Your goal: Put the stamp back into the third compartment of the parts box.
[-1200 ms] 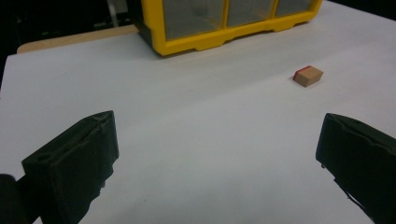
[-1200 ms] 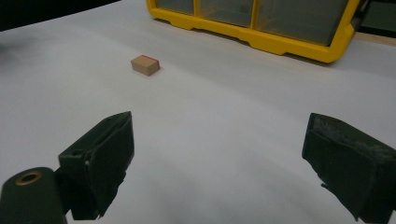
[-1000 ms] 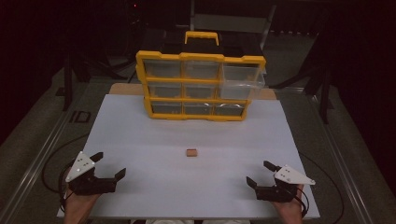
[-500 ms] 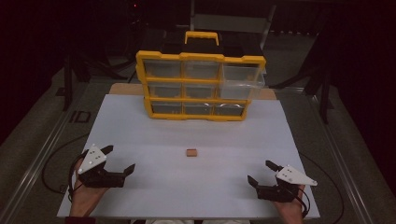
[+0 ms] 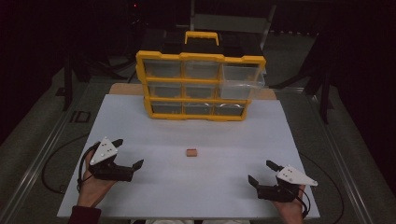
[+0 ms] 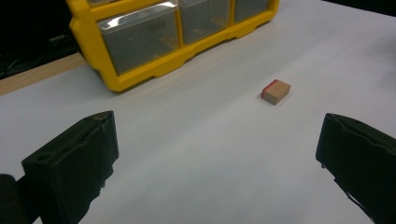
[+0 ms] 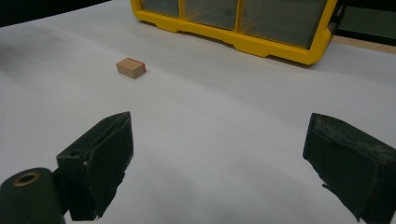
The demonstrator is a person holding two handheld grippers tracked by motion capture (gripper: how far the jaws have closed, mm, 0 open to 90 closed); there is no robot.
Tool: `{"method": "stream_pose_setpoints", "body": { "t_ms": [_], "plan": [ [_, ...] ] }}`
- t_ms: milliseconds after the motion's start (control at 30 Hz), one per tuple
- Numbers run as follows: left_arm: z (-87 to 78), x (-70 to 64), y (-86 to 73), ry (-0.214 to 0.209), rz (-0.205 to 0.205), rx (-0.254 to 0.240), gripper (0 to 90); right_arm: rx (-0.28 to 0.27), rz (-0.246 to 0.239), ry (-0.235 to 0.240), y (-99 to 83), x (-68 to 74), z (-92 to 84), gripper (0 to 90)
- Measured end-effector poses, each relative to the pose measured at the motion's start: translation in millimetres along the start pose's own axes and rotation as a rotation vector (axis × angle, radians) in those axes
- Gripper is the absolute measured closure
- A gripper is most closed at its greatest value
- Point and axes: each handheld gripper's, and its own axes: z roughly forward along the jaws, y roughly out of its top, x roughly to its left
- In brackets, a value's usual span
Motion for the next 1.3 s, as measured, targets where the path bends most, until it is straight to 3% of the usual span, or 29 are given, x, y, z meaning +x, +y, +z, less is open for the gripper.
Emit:
{"method": "stream_pose_setpoints", "body": {
  "t_ms": [1300],
  "plan": [
    [52.4, 1.1, 41.3, -0.092, 0.113, 0.088, 0.0, -0.009, 0.005, -0.005, -0.2, -0.4, -0.8, 8.0]
  ]
}}
